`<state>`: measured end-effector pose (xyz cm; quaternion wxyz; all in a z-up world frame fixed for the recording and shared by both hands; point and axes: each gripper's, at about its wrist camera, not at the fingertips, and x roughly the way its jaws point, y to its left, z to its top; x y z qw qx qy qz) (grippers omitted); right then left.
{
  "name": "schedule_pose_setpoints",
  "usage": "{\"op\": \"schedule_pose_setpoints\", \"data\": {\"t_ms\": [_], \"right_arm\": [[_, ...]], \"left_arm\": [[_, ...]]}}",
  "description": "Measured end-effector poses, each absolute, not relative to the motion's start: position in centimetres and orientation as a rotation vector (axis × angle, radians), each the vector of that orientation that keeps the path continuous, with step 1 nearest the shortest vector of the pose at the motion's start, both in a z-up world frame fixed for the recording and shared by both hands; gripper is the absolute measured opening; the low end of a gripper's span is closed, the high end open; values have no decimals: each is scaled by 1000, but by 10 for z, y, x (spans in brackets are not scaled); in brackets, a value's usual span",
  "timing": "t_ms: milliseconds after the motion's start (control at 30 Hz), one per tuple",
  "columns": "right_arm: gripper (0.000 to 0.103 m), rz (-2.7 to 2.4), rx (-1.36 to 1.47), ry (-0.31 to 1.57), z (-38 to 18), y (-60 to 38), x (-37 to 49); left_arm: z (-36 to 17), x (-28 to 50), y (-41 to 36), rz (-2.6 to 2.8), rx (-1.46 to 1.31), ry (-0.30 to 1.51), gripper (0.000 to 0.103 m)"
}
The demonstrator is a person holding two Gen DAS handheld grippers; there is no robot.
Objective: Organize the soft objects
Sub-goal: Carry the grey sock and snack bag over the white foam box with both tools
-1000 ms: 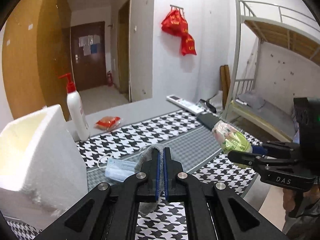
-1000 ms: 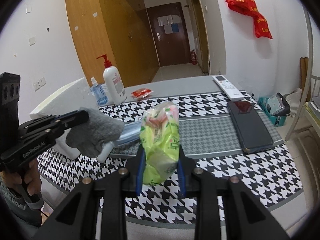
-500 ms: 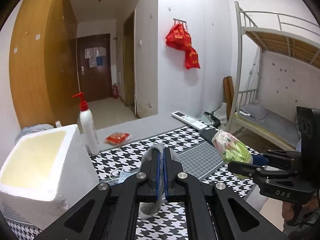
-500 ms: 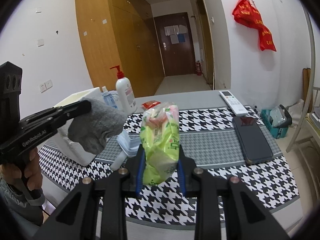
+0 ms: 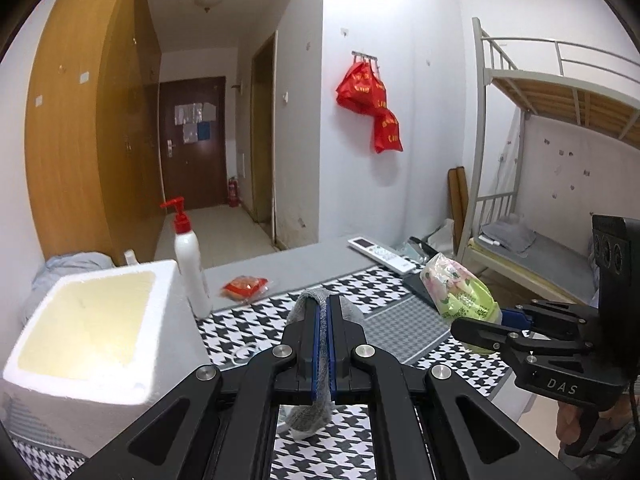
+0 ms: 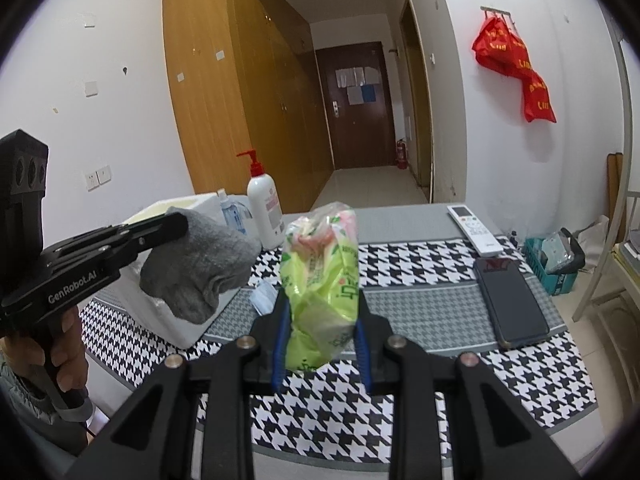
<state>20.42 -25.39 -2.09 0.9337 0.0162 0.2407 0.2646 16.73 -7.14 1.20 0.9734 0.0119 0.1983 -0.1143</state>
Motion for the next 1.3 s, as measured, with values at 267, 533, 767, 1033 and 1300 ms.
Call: {"op": "schedule_pose_setpoints", "data": {"t_ms": [267,533,767,1033,1300], "right_arm": [[33,539,42,458,-12,-239,200],[33,544,29,418,-2,-221,187],[33,556,19,387,9,-208,184],[33,600,-12,381,16,-188,193],[33,640,-12,372,20,-175,199]], "left_arm": [[20,161,-58,-236,37,384,3],[30,147,-43,-238,42,332,3],[41,143,-30,-215,30,291,3],[49,152,-15,-183,20,283,3],[56,153,2,-124,15,269,3]]}}
